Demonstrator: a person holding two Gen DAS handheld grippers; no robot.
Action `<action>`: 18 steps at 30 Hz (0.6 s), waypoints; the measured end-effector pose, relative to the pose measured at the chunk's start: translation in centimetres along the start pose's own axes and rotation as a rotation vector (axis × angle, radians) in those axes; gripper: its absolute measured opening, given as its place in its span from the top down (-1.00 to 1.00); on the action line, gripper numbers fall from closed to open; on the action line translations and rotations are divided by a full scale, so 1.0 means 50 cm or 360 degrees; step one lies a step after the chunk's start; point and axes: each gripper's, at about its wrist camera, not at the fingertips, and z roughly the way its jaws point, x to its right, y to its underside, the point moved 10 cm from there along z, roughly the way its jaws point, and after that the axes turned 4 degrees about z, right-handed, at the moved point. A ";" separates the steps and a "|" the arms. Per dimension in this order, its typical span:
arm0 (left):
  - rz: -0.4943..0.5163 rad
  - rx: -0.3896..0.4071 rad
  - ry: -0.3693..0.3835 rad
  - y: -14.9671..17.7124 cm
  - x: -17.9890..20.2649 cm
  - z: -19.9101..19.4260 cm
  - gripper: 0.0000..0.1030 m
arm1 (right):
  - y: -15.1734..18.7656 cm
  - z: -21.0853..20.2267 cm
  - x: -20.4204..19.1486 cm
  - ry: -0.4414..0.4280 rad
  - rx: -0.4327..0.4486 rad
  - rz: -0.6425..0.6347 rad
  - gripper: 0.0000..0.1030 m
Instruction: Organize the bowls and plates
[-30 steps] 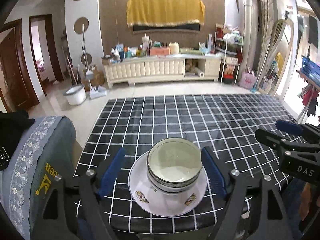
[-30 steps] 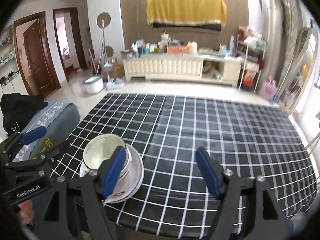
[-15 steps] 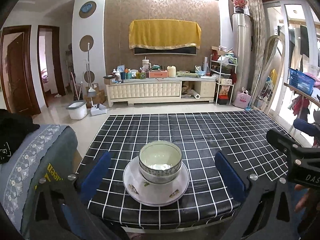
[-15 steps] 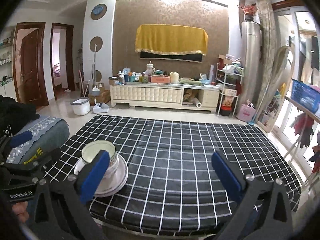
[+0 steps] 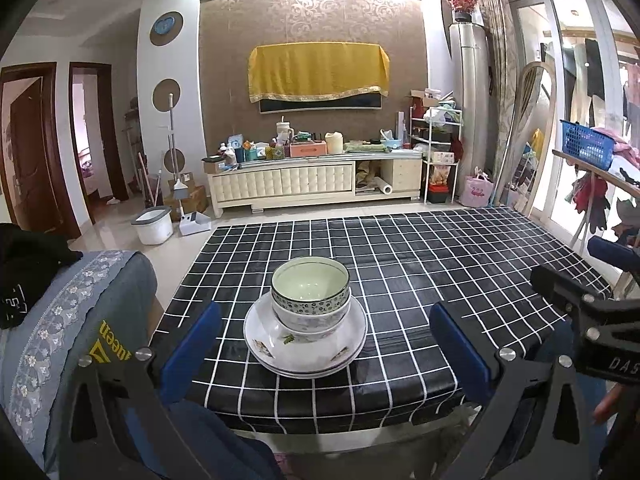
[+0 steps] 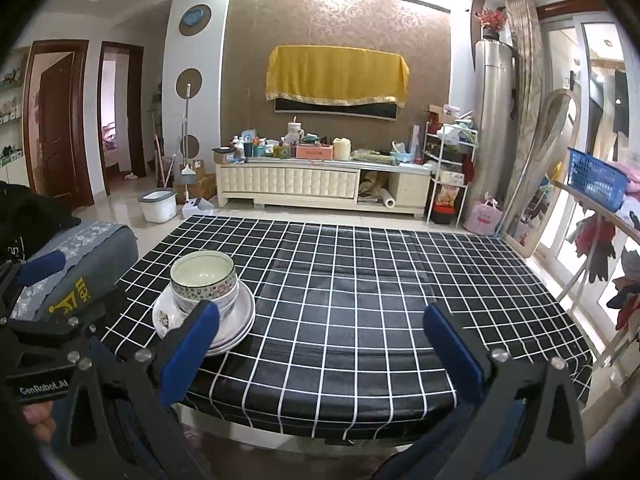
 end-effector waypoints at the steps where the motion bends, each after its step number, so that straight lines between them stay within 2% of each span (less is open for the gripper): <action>1: -0.0003 0.0005 -0.0002 0.000 0.000 -0.003 -1.00 | 0.005 -0.003 0.001 -0.0003 0.0000 0.0001 -1.00; 18: 0.0017 0.0003 0.0028 0.006 0.018 -0.022 -1.00 | 0.028 -0.024 0.002 -0.0026 -0.0012 0.0016 -1.00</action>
